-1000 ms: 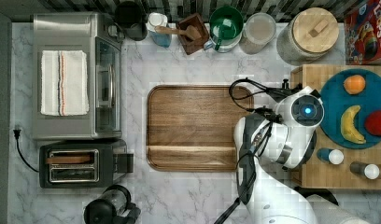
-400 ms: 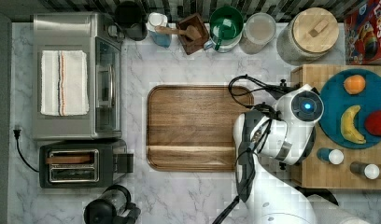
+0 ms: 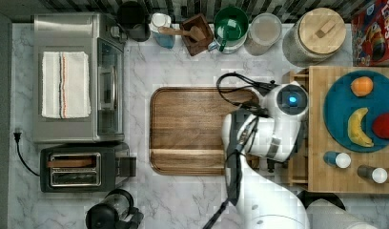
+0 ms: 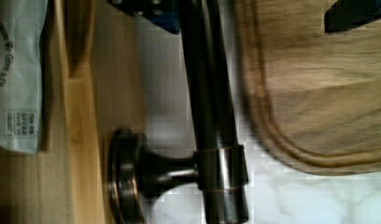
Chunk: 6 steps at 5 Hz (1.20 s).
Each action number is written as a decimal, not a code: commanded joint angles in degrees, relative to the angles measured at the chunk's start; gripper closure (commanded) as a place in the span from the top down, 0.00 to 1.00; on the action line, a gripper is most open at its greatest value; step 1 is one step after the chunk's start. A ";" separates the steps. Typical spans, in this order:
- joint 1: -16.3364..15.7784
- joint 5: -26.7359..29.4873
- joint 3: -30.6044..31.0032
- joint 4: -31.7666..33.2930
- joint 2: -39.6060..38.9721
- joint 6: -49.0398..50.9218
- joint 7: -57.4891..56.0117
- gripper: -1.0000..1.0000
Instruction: Open the drawer.
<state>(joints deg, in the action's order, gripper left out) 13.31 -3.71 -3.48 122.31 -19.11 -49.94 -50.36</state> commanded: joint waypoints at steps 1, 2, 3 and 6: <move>-9.55 2.17 9.47 1.87 2.29 1.38 5.88 1.00; -8.55 2.83 11.38 2.51 2.58 1.25 9.05 1.00; -8.05 3.07 12.72 2.92 2.78 0.65 11.68 1.00; -8.14 5.36 14.33 1.42 2.39 2.50 15.84 1.00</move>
